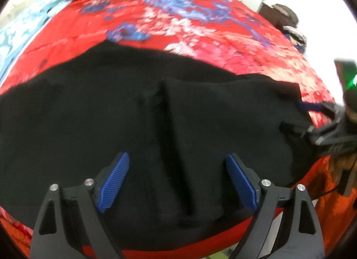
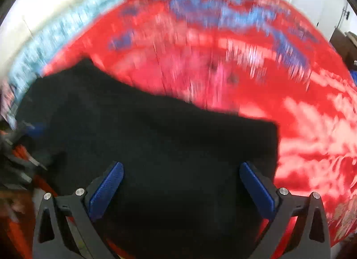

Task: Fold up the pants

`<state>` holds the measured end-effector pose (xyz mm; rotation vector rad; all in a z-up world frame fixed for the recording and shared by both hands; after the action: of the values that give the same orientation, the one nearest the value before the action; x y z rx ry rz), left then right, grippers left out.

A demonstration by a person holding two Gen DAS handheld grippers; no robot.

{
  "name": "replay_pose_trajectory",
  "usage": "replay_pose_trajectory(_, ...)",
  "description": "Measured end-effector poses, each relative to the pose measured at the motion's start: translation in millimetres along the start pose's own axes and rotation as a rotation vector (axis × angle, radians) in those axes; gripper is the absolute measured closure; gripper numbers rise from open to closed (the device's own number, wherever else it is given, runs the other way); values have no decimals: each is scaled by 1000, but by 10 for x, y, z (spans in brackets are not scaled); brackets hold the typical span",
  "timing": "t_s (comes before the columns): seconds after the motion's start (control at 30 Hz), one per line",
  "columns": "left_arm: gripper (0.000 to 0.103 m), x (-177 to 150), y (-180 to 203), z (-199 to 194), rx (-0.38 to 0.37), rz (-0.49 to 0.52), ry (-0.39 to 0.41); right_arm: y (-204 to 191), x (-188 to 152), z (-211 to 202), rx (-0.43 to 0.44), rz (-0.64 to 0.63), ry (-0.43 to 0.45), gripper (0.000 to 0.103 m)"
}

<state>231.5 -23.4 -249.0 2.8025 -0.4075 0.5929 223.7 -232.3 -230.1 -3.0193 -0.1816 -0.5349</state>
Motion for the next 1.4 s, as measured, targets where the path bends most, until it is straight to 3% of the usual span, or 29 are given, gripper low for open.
replay_pose_trajectory(0.17,13,8,-46,-35,3,-22,3,2,-6,-134,-41,-13,54,0)
replay_pose_trajectory(0.33,13,40,-153,-168,-6,-96,24,-105,-240,-638,-65,0,190,0)
replay_pose_trajectory(0.43,13,46,-221,-155,38,-106,16,-200,-387,-690,-83,-14,230,0)
replay_pose_trajectory(0.63,13,-43,-276,-20,66,-120,-34,-190,-571,-191,-82,-19,107,0)
replay_pose_trajectory(1.1,2,-83,-273,18,94,-89,-34,-163,-580,-153,-64,-8,149,0)
replay_pose_trajectory(1.4,2,-43,-307,-48,64,-118,-57,-155,-587,-150,-66,-9,163,0)
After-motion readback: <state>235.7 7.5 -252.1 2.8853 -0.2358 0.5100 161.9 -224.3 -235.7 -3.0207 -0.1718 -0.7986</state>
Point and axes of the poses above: each gripper's, at about its wrist camera, not at the fingertips, and z roughly the way its jaws point, y to its right, x to its top, the point moved 6 cm from there along z, roughly the way its jaws point, and after that the axes turned 2 degrees about -y, right-handed, at the moved point
